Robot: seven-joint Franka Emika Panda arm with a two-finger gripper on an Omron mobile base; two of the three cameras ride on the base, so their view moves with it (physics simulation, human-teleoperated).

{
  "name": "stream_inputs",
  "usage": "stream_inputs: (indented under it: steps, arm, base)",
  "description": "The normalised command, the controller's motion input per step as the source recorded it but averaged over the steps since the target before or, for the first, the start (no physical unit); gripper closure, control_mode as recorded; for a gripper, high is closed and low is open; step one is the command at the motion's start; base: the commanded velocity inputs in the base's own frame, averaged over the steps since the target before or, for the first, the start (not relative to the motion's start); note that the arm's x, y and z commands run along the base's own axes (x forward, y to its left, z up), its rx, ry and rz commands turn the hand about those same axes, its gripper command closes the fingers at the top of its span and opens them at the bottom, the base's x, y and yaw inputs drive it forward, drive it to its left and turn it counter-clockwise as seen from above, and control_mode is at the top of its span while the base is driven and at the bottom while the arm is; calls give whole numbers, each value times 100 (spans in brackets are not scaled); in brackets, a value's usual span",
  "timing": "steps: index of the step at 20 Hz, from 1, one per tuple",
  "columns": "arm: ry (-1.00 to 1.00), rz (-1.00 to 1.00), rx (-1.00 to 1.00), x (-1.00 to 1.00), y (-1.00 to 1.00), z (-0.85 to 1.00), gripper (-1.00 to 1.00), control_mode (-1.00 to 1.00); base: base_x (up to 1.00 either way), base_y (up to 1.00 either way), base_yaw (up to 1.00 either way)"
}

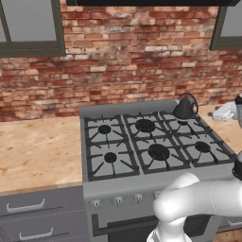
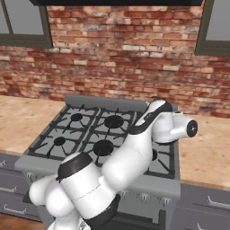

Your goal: The kettle is done boiling. Turn off the stove, then wait for 300 timesteps before moving the kettle to the dining table.

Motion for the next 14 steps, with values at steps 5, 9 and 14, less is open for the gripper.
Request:
stream_inputs:
  steps: [5,9,14]
  arm:
    - [0,0,0,23,-4,-7,-100,-100]
    - [0,0,0,13,-11,-1,-100,-100]
    - [0,0,0,13,-12,0,-100,-100]
  base:
    - [0,0,0]
    - [0,0,0]
    - [0,0,0]
